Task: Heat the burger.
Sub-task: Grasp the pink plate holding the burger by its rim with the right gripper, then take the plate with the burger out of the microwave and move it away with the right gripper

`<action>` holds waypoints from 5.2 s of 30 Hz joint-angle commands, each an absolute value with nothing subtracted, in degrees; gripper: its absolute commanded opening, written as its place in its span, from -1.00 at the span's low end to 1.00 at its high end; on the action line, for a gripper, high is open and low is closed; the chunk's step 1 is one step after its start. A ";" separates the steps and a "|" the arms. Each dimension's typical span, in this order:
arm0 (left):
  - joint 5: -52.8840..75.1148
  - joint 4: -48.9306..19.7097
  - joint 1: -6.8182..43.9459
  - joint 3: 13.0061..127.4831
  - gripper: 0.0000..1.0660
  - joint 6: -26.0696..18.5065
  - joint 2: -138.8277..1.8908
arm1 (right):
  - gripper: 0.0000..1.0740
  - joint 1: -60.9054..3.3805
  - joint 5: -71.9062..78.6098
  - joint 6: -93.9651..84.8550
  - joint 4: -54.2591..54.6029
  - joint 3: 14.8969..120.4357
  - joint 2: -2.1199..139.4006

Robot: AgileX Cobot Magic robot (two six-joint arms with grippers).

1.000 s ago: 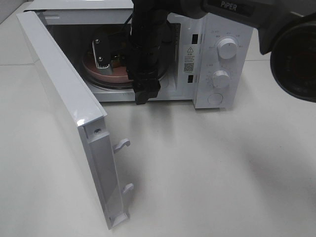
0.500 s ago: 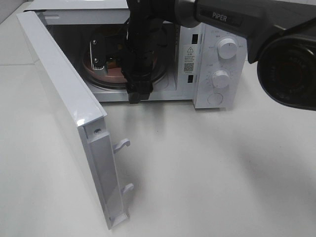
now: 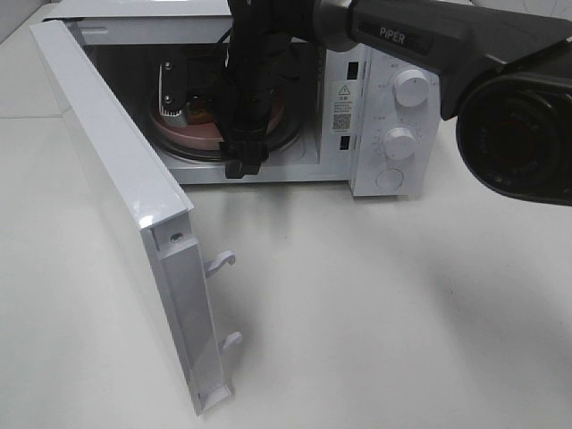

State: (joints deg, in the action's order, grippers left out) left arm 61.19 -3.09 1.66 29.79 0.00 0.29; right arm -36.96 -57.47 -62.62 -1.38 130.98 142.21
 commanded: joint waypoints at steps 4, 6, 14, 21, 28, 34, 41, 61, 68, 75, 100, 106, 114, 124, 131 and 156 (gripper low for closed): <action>61.36 -3.15 1.49 29.56 0.88 0.00 0.57 | 0.38 -36.55 -57.01 -61.76 -1.43 131.26 142.72; 61.36 -3.15 1.49 29.56 0.88 0.00 0.57 | 0.38 -36.55 -56.55 -61.59 -1.43 131.26 142.67; 61.36 -3.15 1.49 29.56 0.88 0.00 0.57 | 0.38 -35.92 -56.09 -56.38 -3.67 131.26 142.67; 61.36 -3.15 1.49 29.56 0.88 0.00 0.57 | 0.38 -35.41 -55.69 -55.18 -3.95 131.26 142.72; 61.36 -3.15 1.49 29.56 0.88 0.00 0.57 | 0.38 -35.41 -54.89 -55.29 -3.95 131.26 142.78; 61.36 -3.15 1.49 29.56 0.88 0.00 0.57 | 0.38 -35.41 -53.51 -55.29 -3.78 131.26 143.24; 61.36 -3.15 1.49 29.56 0.88 0.00 0.57 | 0.38 -35.41 -51.80 -55.58 -2.58 131.26 143.41; 61.36 -3.15 1.49 29.56 0.88 0.00 0.57 | 0.38 -35.41 -48.24 -55.35 -2.23 131.26 145.19; 61.36 -3.15 1.49 29.56 0.88 0.00 0.57 | 0.38 -35.41 -47.21 -55.35 -1.20 131.26 145.19; 61.36 -3.15 1.49 29.56 0.88 0.00 0.57 | 0.38 -35.41 -46.75 -55.52 -1.15 131.26 146.33; 61.36 -3.15 1.49 29.56 0.88 0.00 0.57 | 0.21 -35.41 -47.61 -55.06 0.00 131.26 148.51; 61.36 -3.15 1.49 29.56 0.88 0.00 0.57 | -0.19 -35.41 -48.93 -54.60 0.00 131.26 148.51; 61.36 -3.15 1.49 29.56 0.88 0.00 0.57 | -0.91 -35.41 -52.20 -54.03 0.00 131.26 148.51; 61.36 -3.15 1.49 29.56 0.88 0.00 0.57 | -1.00 -35.41 -55.06 -54.26 0.86 131.26 147.88; 61.36 -3.15 1.49 29.56 0.88 0.00 0.57 | -1.00 -35.41 -56.89 -54.20 0.34 131.26 147.19; 61.36 -3.15 1.49 29.56 0.88 0.00 0.57 | -1.00 -36.10 -39.59 -57.24 -2.23 99.41 126.80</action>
